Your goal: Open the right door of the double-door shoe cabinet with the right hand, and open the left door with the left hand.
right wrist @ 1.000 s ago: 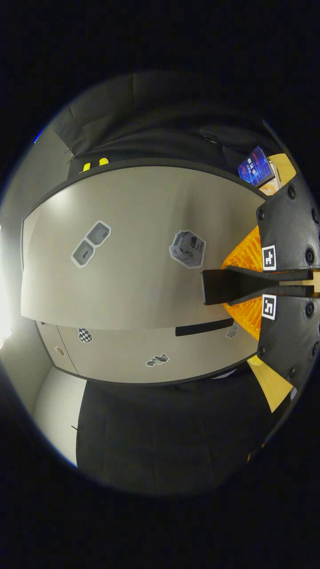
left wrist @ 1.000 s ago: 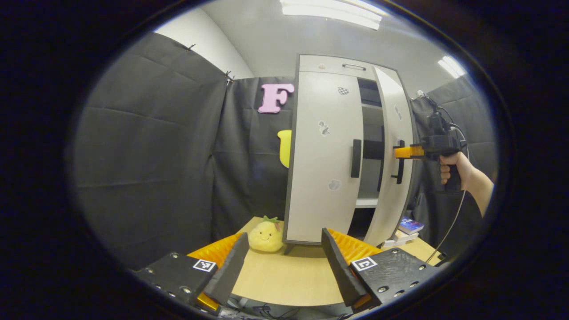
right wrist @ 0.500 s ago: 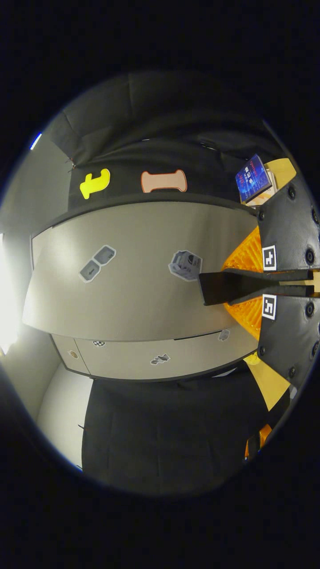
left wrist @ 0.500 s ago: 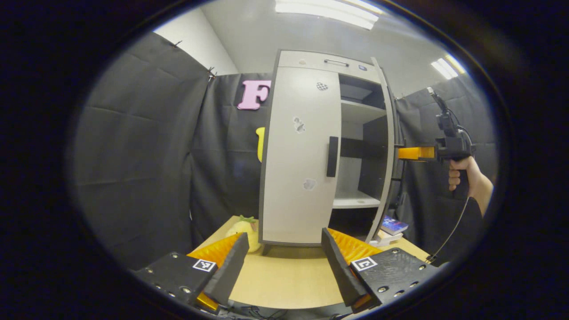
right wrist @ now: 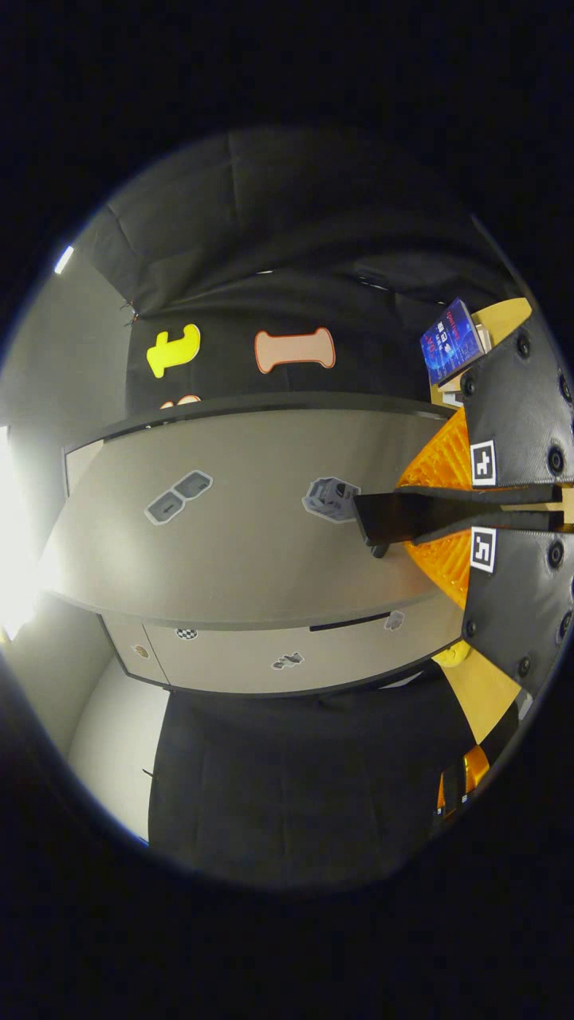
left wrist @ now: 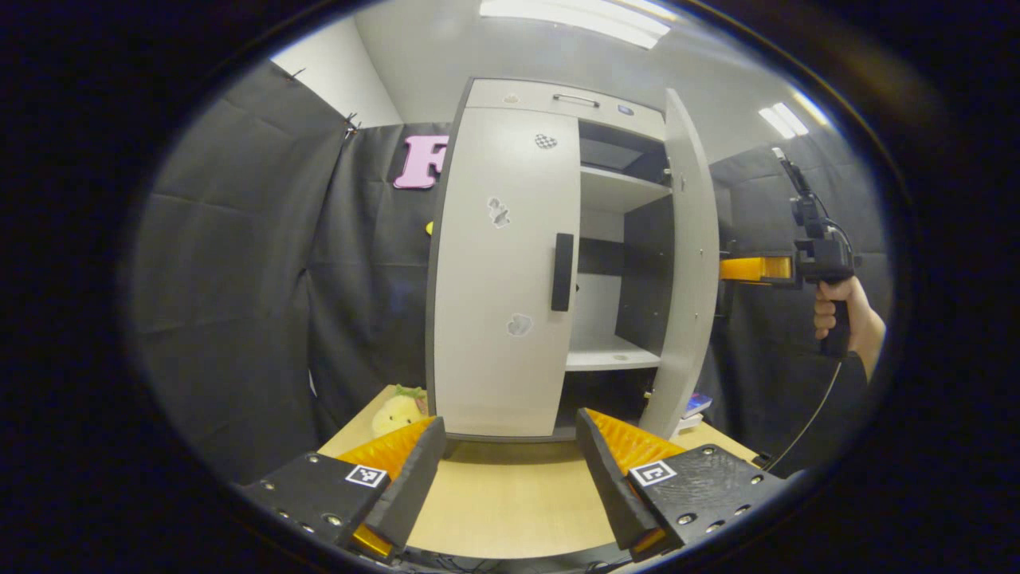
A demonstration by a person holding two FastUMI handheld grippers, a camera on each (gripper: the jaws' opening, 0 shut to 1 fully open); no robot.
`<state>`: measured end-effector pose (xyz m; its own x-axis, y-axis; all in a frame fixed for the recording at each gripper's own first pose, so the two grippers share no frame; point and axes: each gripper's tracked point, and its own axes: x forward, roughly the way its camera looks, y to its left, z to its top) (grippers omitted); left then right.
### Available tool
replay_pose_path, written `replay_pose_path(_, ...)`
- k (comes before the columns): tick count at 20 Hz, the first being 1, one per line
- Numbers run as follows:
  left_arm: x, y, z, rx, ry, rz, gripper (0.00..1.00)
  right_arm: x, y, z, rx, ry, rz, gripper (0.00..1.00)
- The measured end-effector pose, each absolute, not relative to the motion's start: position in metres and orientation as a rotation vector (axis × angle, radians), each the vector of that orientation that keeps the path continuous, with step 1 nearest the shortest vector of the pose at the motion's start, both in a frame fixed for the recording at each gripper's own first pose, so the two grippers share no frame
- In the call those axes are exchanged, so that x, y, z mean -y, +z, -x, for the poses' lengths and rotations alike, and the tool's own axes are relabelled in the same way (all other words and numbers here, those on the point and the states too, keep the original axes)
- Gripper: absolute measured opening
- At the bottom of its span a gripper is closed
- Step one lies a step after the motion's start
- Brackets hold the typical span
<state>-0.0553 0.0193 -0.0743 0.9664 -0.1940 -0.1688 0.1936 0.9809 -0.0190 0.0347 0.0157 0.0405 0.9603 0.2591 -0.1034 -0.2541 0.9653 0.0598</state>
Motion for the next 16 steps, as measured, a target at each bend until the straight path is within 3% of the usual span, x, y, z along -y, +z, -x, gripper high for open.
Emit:
replay_pose_path(9, -0.01, -0.081, 0.054, -0.192, -0.215, 0.021, 0.94, 0.027, 0.042, -0.028, -0.085, 0.245, 0.002, 0.01)
replay_pose_path(10, -0.01, -0.081, 0.053, -0.195, -0.215, 0.016, 0.94, 0.032, 0.042, -0.028, -0.085, 0.239, 0.014, 0.04)
replay_pose_path(12, -0.008, -0.084, 0.053, -0.205, -0.222, 0.025, 0.93, 0.045, 0.043, -0.029, -0.082, 0.218, 0.02, 0.07)
replay_pose_path(16, -0.004, -0.087, 0.053, -0.215, -0.222, 0.055, 0.94, 0.076, 0.043, -0.036, -0.088, 0.155, 0.027, 0.04)
